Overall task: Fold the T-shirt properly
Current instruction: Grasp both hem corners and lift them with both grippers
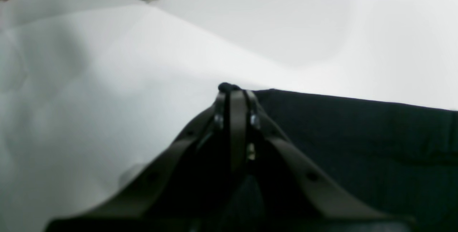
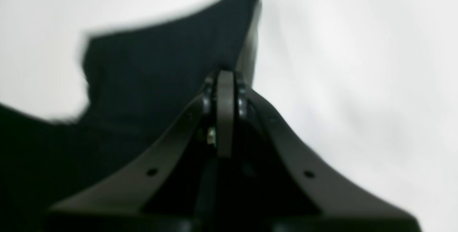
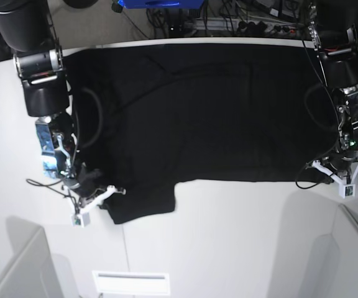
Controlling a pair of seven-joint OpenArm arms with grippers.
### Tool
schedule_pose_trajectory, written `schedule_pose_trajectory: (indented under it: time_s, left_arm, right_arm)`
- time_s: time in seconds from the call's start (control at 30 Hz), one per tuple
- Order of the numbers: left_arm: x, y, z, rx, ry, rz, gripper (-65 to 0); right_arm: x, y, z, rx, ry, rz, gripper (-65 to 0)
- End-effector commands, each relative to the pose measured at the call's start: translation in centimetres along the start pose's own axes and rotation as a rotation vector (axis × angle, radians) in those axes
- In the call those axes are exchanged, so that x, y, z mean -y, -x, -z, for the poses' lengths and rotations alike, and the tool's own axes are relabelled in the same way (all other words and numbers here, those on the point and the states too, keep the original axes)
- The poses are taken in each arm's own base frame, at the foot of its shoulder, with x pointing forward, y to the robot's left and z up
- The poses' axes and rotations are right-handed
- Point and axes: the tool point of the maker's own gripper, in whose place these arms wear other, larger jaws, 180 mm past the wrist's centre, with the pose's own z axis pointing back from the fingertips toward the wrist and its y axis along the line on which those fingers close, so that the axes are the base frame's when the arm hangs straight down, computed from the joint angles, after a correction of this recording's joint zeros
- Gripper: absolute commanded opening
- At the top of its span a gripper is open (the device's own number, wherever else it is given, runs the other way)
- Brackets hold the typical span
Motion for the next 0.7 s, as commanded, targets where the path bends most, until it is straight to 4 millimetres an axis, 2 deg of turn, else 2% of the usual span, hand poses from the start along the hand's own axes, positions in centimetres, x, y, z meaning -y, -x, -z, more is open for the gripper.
schedule_pose_trajectory:
  time_s: [0.0,0.1,0.23,0.33,0.57,0.67]
  left_arm:
    - [-0.7,-2.6,-0.5,0.070,-0.012,0.007,-65.0]
    - [-0.6,-2.4,-0.9,0.072,-0.011,0.019,-65.0]
    - [-1.8,-2.4,-1.9,0.108,-0.038,-0.039,-65.0]
    - [-2.3,-2.4,-2.8,0.129,-0.052,-0.053,-65.0]
    - [-2.2,-1.1,-3.7,0.122,-0.054,-0.029,-65.0]
    - [-1.6,-1.4,-4.3,0.143,-0.032,-0.040,-65.0]
  right_arm:
    - [0.1,-3.2,-0.5,0.083,-0.004,-0.004,-65.0]
    - [0.1,-2.5,-1.0,0.046,-0.008,-0.005,-65.0]
    - [-0.4,-1.9,-1.6,0.051,-0.022,-0.009,-65.0]
    - [0.1,-1.8,-2.5,0.060,-0.015,0.022,-65.0]
    - [0.6,-1.5,-4.1,0.049,-0.011,0.056,-65.0]
    - [0.7,-1.3,-4.7,0.032,-0.009,0.062,-65.0]
